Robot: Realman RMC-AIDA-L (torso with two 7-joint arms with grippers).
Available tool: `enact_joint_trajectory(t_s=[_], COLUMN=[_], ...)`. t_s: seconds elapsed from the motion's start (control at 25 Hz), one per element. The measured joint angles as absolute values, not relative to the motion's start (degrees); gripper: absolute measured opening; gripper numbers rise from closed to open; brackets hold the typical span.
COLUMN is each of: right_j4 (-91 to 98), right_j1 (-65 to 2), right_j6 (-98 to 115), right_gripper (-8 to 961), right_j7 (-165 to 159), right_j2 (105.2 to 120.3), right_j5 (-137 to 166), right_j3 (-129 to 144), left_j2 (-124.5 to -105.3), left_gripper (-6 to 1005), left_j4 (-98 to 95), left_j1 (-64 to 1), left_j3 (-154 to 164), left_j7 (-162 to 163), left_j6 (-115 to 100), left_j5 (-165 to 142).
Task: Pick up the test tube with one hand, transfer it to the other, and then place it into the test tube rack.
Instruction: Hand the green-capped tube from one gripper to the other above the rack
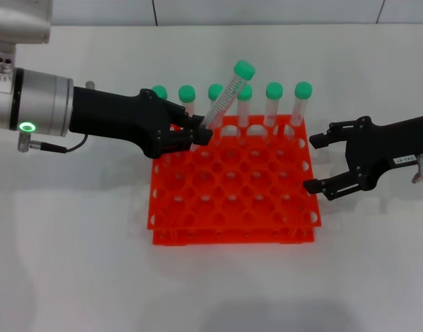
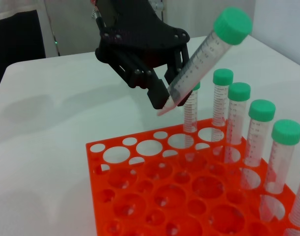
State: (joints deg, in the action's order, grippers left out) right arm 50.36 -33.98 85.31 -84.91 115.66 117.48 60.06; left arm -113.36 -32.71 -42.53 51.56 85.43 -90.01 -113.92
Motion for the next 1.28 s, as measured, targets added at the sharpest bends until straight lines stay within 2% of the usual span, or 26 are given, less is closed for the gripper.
enact_joint_trajectory(t_s=[0.56, 1.28], right_j4=[50.6, 50.9], right_j1=[-34.7, -42.0], right_j6=[86.0, 96.2], right_gripper=[857, 856], right_j7=[-88.9, -102.6], right_j2=[115.0, 113.68], right_j5=[114.0, 113.7], right_j3=[59.4, 48.4], left_j2=[-113.15, -113.11], left_gripper=[212, 216], left_j4=[-33.0, -34.1], left_j1=[-42.9, -43.1], left_j3=[51.7, 51.5], left_j7=[85.4, 85.0], left_j6=[-90.0, -90.0], left_j5=[-114.0, -114.0])
